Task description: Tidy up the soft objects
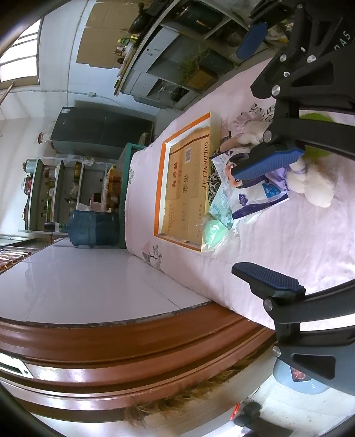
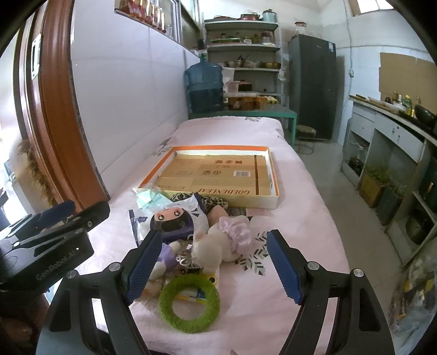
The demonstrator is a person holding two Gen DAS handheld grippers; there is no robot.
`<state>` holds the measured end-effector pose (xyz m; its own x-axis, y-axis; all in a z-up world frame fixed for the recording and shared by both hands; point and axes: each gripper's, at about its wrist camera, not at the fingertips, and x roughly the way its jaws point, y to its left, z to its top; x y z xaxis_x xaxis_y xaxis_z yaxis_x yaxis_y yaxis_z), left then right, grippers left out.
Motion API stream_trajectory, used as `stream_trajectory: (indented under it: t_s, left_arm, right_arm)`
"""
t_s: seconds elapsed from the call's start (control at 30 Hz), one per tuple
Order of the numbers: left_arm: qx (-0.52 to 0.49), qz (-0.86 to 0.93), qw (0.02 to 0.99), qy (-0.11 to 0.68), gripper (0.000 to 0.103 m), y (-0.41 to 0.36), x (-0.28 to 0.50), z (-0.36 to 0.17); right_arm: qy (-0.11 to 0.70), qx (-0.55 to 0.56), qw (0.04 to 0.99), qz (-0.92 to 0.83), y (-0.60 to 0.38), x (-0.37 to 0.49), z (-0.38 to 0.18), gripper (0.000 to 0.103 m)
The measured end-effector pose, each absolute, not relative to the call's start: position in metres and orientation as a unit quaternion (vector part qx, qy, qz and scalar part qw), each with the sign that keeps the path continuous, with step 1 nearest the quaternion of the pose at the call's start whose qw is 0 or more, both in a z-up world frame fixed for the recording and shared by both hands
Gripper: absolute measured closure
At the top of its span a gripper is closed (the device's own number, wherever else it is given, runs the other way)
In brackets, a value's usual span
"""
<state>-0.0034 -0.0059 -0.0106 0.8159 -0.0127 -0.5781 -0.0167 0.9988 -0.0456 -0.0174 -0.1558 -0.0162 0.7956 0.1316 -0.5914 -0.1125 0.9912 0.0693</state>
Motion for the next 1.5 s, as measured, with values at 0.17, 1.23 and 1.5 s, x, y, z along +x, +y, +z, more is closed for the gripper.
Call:
stream_trajectory:
  t_s: [0.17,1.23,1.5]
  left_arm:
    - [-0.026,0.000,0.952,0.305,0.040,-0.006,-0.004,-0.011]
    - [-0.029,0.001,0.953,0.303,0.040,-0.005,-0.012,-0.017]
    - [-0.029,0.004,0.952,0.306,0.040,-0.003,-0.013,-0.015]
  right_arm:
    - [0.315,0.015,0.946,0.069,-0.155,-0.018,-0.016,0.023]
    - [0.314,0.012,0.945,0.088,-0.143,-0.027,-0.020,0.023]
    - [0.319,0.018,0.944,0.088,-0.146,-0.027,-0.023,0.023]
